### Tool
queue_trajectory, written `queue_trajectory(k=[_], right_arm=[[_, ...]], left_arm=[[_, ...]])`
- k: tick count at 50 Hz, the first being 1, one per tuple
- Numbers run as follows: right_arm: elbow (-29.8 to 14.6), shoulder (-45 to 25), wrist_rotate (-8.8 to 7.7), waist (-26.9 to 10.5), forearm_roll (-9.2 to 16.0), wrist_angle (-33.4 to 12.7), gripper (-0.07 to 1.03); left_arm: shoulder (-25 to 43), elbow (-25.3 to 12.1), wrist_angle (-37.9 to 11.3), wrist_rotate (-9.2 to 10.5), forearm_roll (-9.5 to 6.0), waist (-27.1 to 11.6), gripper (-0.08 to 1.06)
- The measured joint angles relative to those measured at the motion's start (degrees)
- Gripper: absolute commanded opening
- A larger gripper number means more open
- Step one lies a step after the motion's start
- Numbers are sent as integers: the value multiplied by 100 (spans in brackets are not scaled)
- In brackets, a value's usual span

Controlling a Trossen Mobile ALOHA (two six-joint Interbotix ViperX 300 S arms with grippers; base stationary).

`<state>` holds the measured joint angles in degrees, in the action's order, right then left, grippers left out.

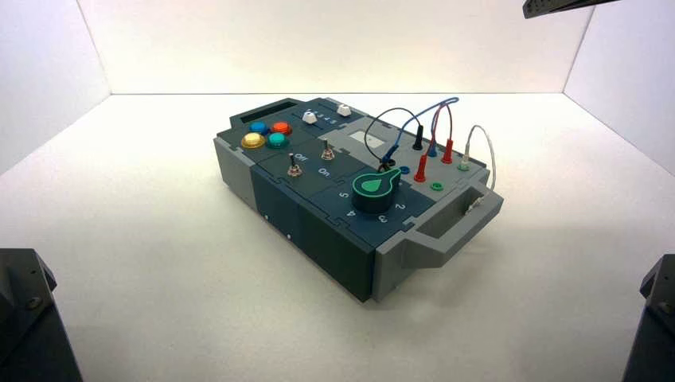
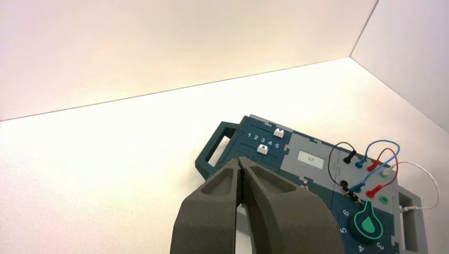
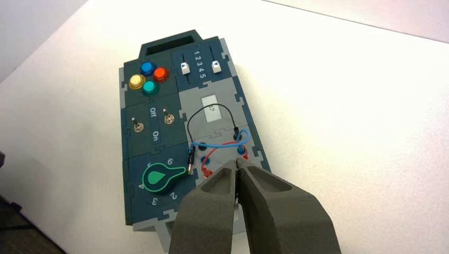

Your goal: Move the top slider to position 2.

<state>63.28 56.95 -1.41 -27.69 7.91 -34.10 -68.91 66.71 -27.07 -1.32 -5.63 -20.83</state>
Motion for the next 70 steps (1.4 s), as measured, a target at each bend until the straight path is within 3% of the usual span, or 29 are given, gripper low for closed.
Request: queue_trajectory(k=[17,20,26,31,37,43,61,70], right_arm=[[0,0,9,0,79,-53,-2],[-26,0,0,-9,185,-141,-2],[-176,0,9,-9,554,-369,-2],[-334,0,0,-18,1037,-686,-2],[-369,-9,0,-18,1767,-1107,-2],[-246,9,-9,-62,2259,-1345,-2],[457,97,-9,-914,3217,-1336,-2],[686,281,26,-949,3384,-1248,-2]], left_arm=[[0,0,-35,0,-9,0,-3],[18,-18,-62,0,-9,0,-3],[211,-149,-88,0,-9,9,-3],[703,-378,-149,-26,-9,0,-3],[1679,-782,-281,-149,0,9,-3],[2742,-1178,-404,-290,18,9,-3],[5203,-2241,-492,-413,132,167,-3],[6152,-2725,-510,-633,141,176,-3]])
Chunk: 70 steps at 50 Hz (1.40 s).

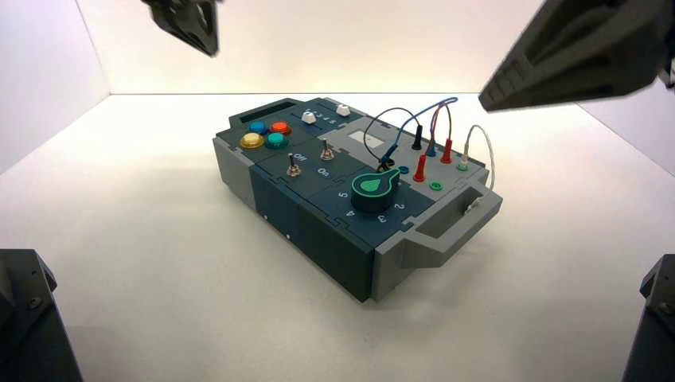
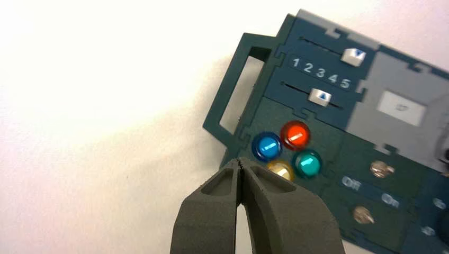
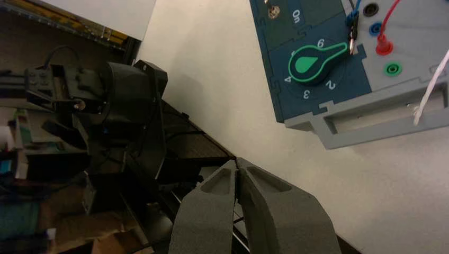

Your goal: Move the top slider to position 2.

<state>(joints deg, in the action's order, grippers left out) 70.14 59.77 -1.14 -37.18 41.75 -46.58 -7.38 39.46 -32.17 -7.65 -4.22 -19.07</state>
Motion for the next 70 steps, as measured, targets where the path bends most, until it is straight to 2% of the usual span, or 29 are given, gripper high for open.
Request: queue_trajectory(k=[12,27,44,58,70], right_arm=[[264,18,26,0,158,211,-2],[290,-202,35,0,211,431,-2],[141,-571,0,-9,211,554,-2],[97,-606,0,0,202,598,-2],[97,-598,-26,-9,158,598,-2]], left_arm=[[1072,-536,-18,-316,0,9,-3],[1881,-1037,-35,-765,-9,9,-3],[2276,-1521,-193,-1011,-9,9,-3],[2470,-1573,-325,-1125,9,35,-3],[2487,-1573,-466,-1116,44,35,-3]])
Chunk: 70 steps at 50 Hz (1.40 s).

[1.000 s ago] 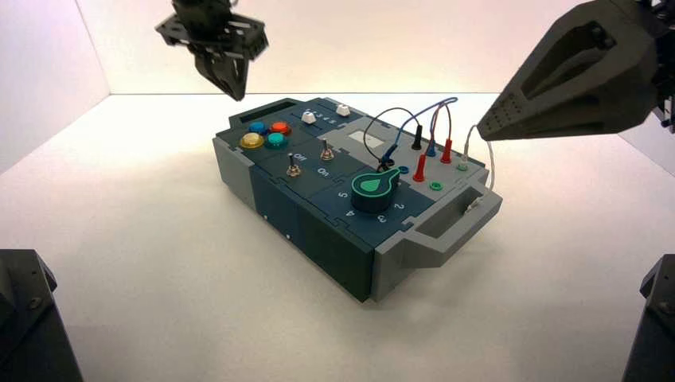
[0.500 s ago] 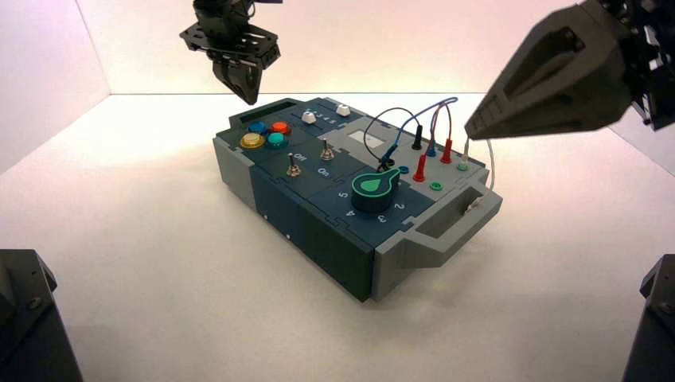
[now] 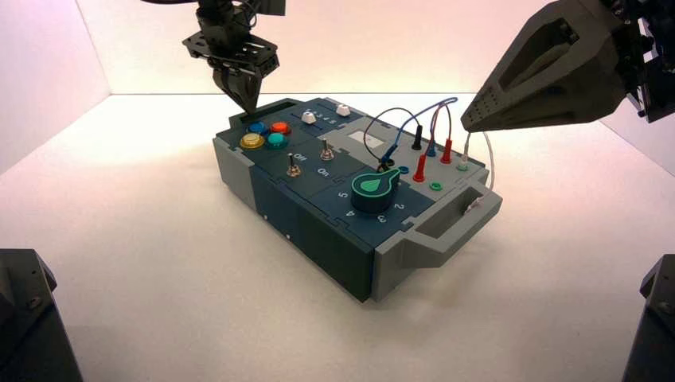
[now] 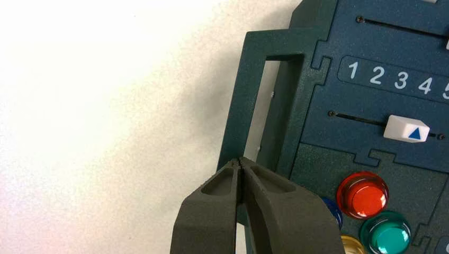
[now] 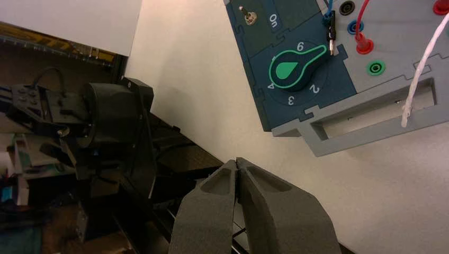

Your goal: Move the top slider to position 2.

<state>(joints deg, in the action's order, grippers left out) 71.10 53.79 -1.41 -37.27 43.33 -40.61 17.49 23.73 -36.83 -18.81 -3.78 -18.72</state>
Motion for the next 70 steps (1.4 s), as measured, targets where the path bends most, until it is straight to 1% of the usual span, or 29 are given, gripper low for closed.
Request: queue_trajectory(k=[5,7,11,13,16,17,31,37,45,48,53,61,70], right_arm=[[0,-9,0,0,-53,9,-2],[-9,-9,-9,0,-70,9,-2],[-26,-9,-9,9,-105,18,-2],[-35,-9,-9,9,-132,18,-2],[-35,-9,-9,9,-141,18,-2],[-53,-9,-9,9,-158,26,-2],[-185,-18,-18,9,-255,35,-2],[-211,-35,-18,9,-343,44,-2],[-211,-132,-18,9,-422,44,-2],[-211,-185,-18,9,-448,44,-2],[-211,-193,-26,18,-448,44,-2],[-211,-202,-26,18,-457,44,-2],[-211,-202,-18,9,-457,44,-2]], left_arm=[[-35,62,-79,0,9,9,-3],[-35,176,-114,0,0,0,-3],[-53,237,-132,-44,9,-18,-3],[-88,299,-141,-9,9,-9,-3],[-141,378,-141,-9,9,0,-3],[-185,457,-141,-9,18,0,-3],[-325,668,-246,0,44,-18,-3],[-413,817,-308,18,62,-70,-3],[-519,984,-431,62,70,-264,-3],[-589,1099,-466,167,79,-457,-3],[-668,1204,-483,193,79,-668,-3],[-765,1362,-501,325,70,-1020,-3],[-817,1468,-519,352,62,-1169,-3]])
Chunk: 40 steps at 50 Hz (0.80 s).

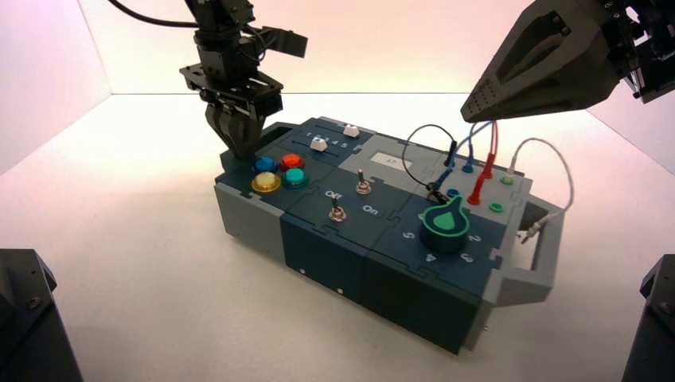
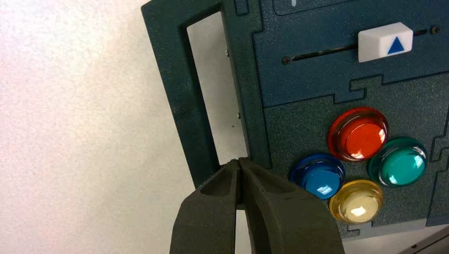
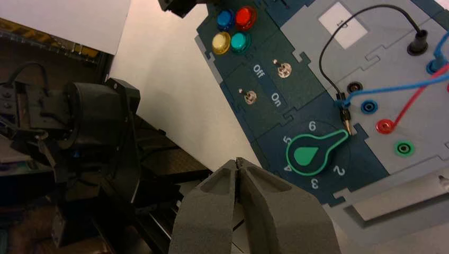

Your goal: Move the top slider to position 2.

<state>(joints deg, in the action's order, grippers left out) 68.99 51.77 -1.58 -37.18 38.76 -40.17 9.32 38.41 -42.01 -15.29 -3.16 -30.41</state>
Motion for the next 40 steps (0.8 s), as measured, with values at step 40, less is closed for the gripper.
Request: queue_trajectory(k=[40], right_arm=[[0,44,0,9,-9,97,-2]], left_arm=[[-624,668,-149,9,-105,-158,-3]])
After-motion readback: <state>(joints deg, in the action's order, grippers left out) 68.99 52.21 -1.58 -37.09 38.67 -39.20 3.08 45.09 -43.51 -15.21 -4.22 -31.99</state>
